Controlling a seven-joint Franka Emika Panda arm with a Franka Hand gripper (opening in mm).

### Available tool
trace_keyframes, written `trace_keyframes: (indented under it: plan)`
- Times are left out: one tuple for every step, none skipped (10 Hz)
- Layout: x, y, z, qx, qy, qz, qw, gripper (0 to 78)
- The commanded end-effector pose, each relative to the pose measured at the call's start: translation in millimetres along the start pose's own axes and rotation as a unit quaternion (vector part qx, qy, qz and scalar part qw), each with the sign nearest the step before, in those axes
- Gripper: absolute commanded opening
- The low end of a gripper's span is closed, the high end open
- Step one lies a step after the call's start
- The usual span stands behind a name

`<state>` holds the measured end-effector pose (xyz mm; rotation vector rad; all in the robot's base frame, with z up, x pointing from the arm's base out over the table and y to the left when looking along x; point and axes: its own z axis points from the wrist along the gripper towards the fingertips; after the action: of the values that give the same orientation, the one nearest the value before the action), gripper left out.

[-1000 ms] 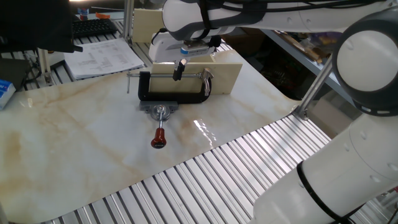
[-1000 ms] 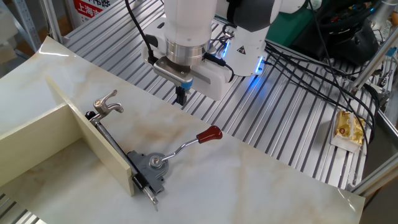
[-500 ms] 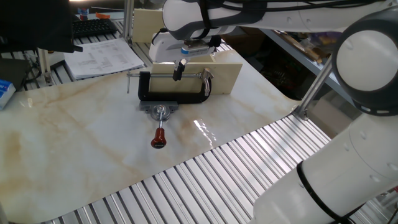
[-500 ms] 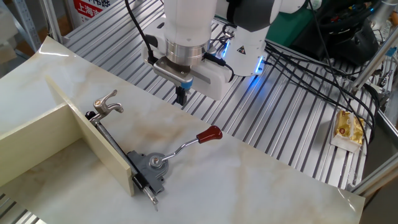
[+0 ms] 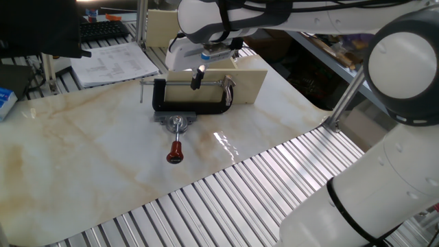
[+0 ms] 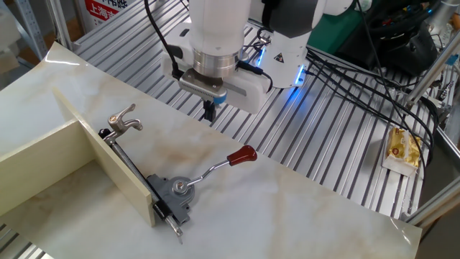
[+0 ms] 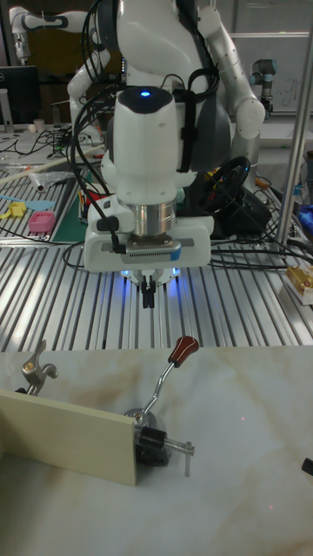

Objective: Turn on the water tap

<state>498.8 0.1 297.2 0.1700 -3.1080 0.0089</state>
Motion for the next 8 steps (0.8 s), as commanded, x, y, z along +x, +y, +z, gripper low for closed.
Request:
trace_keyframes:
  plan:
    - [-1.5,-0.3,1.1,0.0,-0.002,0.001,1.0,0.0]
    - [-1.8,-0.9,2.2,-0.003,-0.002,0.001,1.0,0.0]
    - [-1.9,-1.1,2.5,-0.004,-0.002,0.001,1.0,0.0]
    - [-2.2,-3.1,4.4,-0.009,-0.002,0.002,1.0,0.0]
    - [-2.3,-6.8,6.5,-0.01,-0.003,-0.001,0.9999,0.0]
    - [-2.3,-8.0,7.1,-0.01,-0.003,-0.001,0.9999,0.0]
    - [-2.1,-13.9,10.7,-0.01,-0.003,-0.006,0.9999,0.0]
    - [-1.8,-17.1,12.3,-0.01,-0.003,-0.009,0.9999,0.0]
